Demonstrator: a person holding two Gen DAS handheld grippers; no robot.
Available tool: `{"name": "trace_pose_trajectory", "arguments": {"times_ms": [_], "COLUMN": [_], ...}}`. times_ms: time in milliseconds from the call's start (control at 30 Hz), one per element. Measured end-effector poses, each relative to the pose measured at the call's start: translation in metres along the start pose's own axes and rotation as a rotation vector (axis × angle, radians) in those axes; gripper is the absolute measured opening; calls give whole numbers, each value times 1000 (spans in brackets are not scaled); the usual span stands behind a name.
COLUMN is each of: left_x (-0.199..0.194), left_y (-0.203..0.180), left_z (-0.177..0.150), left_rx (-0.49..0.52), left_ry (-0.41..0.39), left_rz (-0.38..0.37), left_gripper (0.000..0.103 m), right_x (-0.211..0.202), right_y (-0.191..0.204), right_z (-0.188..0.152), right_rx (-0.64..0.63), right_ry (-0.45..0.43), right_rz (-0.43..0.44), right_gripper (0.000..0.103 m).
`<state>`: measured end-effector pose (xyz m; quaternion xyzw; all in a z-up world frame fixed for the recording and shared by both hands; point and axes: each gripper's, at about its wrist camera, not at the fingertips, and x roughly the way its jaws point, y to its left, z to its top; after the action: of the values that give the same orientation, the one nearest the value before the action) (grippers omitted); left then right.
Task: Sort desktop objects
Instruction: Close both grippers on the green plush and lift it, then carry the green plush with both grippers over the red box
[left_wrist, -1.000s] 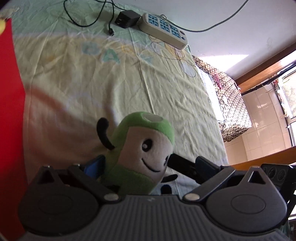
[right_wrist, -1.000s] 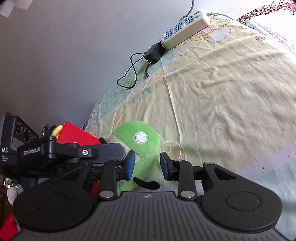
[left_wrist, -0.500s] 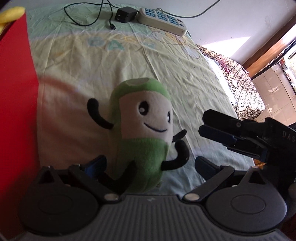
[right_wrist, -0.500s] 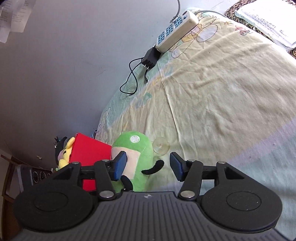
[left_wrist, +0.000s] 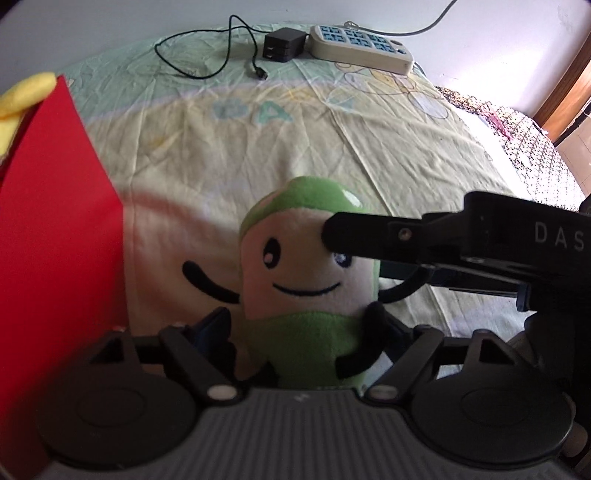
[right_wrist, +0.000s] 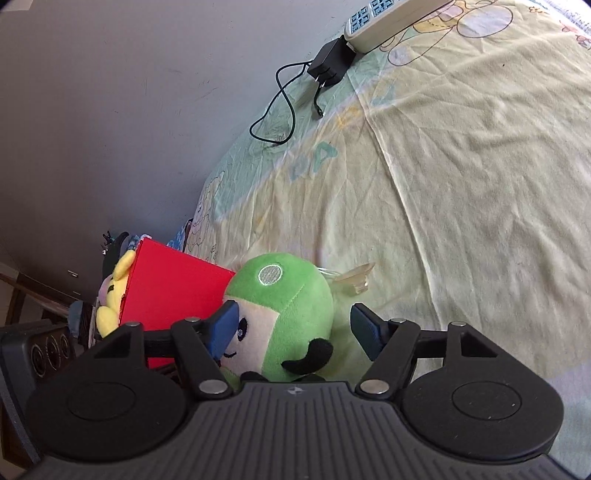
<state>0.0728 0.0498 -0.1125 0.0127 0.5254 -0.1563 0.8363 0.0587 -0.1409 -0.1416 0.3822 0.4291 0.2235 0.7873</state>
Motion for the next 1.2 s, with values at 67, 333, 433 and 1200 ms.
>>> {"name": "trace_pose_trajectory", "arguments": {"times_ms": [67,333,433,1200], "left_x": [-3,-15,-26,-173], "left_y": [-1,-16,-25,2], "left_z": [0,-4,-9,-45], "left_rx": [2,49,74,203], "left_ry": [-2,-3,-13,-387], "left_rz": [3,-1,-21,-66], "left_gripper": [77,68,68,67], "right_x": [1,-17,-33,-95], "right_y": [0,15,21,155], "right_z": [-2,-11,-17,-87], "right_rx": [19,-34,-62,-392], "right_ry": [9,-11,-34,-372], "right_rz": [33,25,13,44], "right_gripper": [55,52,52,53]}}
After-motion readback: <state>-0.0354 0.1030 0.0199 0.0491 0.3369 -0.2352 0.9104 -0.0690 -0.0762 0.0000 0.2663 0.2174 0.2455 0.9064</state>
